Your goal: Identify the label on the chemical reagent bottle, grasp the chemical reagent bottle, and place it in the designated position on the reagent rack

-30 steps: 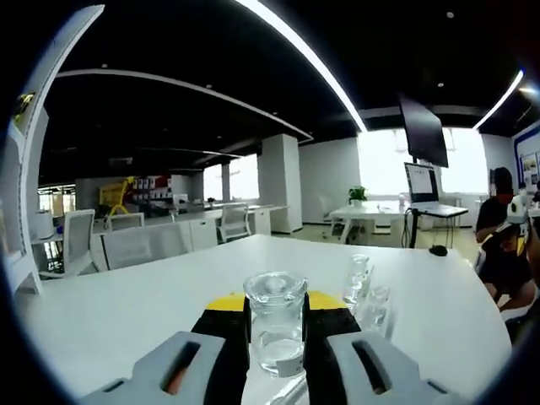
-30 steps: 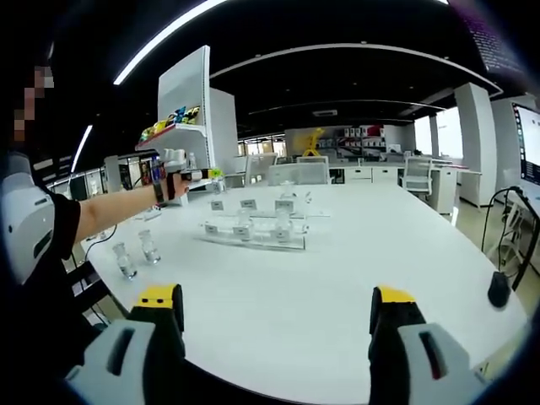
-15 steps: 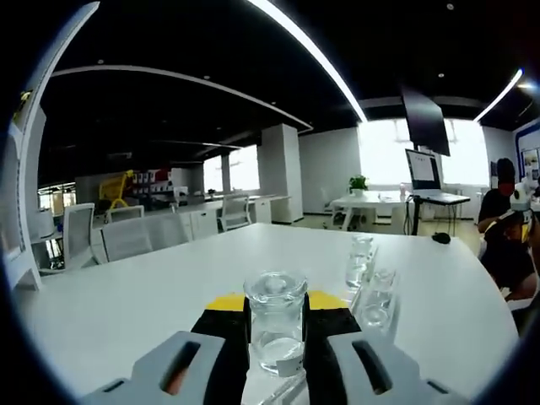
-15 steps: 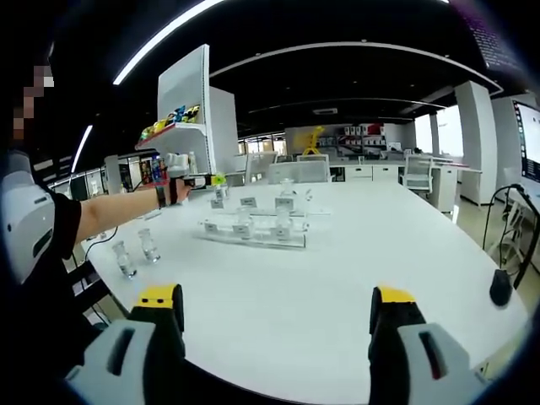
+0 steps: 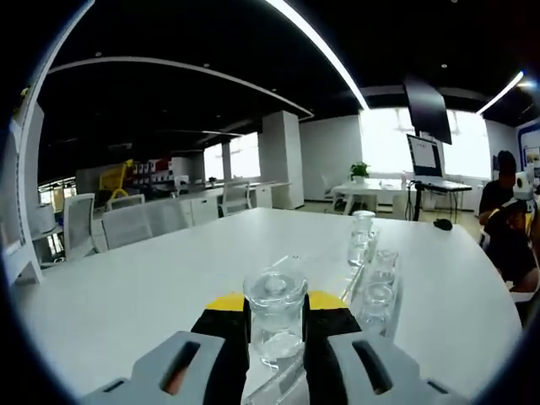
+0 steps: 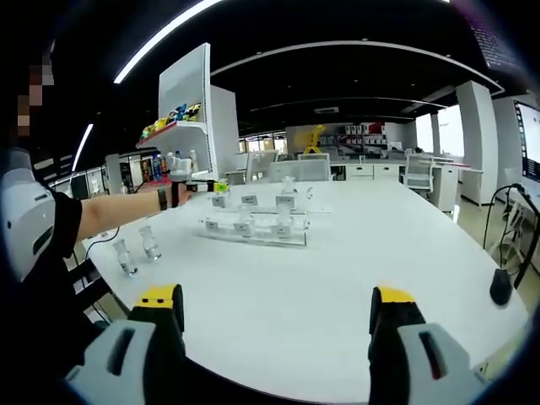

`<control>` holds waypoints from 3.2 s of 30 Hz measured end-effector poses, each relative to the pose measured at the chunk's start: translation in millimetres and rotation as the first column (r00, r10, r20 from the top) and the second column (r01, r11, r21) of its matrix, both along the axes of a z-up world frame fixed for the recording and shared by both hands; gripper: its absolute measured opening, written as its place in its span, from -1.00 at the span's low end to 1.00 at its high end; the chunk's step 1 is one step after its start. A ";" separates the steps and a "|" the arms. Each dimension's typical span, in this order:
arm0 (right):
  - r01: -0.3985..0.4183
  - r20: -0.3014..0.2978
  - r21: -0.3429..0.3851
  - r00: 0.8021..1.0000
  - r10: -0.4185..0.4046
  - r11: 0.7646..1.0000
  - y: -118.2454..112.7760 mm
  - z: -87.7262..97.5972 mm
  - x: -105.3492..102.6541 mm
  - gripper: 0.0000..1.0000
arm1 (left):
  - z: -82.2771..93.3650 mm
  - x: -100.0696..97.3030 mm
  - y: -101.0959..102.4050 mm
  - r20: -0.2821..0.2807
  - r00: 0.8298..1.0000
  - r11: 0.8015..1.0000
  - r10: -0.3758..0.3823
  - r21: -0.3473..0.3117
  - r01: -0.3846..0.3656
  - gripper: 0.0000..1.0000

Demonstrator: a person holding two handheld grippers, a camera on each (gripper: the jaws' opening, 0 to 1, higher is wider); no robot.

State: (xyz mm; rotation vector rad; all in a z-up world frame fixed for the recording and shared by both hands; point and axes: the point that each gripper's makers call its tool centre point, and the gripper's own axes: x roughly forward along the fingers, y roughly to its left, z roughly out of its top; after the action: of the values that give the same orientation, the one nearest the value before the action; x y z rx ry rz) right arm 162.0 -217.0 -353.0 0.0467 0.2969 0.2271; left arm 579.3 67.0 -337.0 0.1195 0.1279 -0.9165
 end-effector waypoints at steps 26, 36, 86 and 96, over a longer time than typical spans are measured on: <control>-0.012 -0.009 -0.001 1.000 0.012 1.000 4.9 -2.8 1.2 0.75 | -8.6 -8.0 -1.4 -0.089 0.995 0.998 -0.053 -0.028 0.050 -0.29; -0.009 -0.003 0.005 1.000 0.009 1.000 3.0 -3.5 -2.7 0.75 | -11.4 -12.6 -1.2 -0.014 0.998 0.998 -0.059 0.014 0.059 0.46; -0.067 0.058 0.001 0.996 0.067 0.998 11.0 19.9 -19.8 0.74 | 71.0 -301.4 150.5 0.097 0.991 0.996 0.088 0.004 -0.089 0.90; -0.083 0.079 -0.014 0.993 0.084 0.996 18.7 28.3 -24.7 0.75 | 71.4 -328.7 175.2 0.102 0.985 0.990 0.142 -0.002 -0.142 0.90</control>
State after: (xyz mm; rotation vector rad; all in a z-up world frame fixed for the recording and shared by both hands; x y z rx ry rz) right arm 137.3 -198.4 -324.8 0.0149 0.2214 0.3094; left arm 250.6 242.2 -265.6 0.1596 0.0428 -0.7660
